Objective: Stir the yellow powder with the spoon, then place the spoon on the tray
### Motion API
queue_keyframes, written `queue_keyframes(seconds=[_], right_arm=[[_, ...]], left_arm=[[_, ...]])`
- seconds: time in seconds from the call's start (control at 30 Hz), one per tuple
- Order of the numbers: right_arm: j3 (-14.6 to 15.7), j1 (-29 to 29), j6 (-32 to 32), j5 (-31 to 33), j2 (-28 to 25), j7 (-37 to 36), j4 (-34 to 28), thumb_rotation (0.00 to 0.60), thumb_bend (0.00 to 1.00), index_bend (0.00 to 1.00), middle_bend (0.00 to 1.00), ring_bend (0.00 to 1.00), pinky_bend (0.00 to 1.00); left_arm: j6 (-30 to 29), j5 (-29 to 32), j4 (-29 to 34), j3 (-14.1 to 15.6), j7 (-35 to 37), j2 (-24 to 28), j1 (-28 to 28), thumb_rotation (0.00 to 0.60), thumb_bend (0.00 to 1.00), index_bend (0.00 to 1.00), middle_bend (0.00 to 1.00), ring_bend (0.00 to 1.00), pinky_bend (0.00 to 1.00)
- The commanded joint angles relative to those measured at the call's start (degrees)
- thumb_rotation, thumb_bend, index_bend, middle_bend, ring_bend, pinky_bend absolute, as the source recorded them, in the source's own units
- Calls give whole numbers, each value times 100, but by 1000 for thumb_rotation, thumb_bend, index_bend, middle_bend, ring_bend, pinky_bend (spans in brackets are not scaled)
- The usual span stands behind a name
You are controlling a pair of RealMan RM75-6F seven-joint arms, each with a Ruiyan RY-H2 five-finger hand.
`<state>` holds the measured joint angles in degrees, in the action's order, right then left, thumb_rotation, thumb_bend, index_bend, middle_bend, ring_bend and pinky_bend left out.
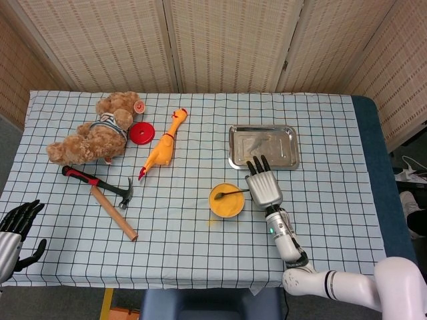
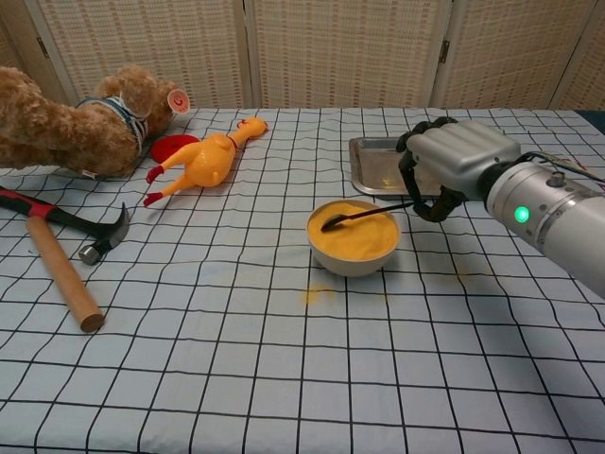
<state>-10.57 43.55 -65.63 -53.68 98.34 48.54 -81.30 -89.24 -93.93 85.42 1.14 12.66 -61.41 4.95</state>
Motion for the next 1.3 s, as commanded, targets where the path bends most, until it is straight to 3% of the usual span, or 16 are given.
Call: queue_keyframes(seconds=[0.03, 0.37, 0.8, 0.97, 1.3], right_arm=[[57, -18, 126, 82, -171, 32, -200, 600, 574, 861, 133, 0, 0], [72, -175, 77, 246, -860, -91, -1041, 600, 596, 866, 133, 0, 0], [430, -507, -153, -695, -1142, -861, -1291, 600, 606, 882, 146, 0, 0], [433, -485, -54, -602, -1048, -791, -1178, 600, 614, 889, 146, 0, 0], [185, -247, 19, -159, -382, -354, -324, 600, 619, 892, 149, 0, 0]], left_arm=[[2, -1, -3, 1, 5, 1, 1, 600, 461, 0, 0, 0, 95], [36, -40, 11, 21, -60, -18, 22, 600, 460, 0, 0, 0, 94], [11, -61, 45, 36, -110, -14, 7, 600, 460, 0, 0, 0, 94], [22, -63, 40, 38, -101, -13, 14, 600, 461, 0, 0, 0, 94], [63, 7, 24, 24, -46, 7, 18, 600, 462, 0, 0, 0, 95]])
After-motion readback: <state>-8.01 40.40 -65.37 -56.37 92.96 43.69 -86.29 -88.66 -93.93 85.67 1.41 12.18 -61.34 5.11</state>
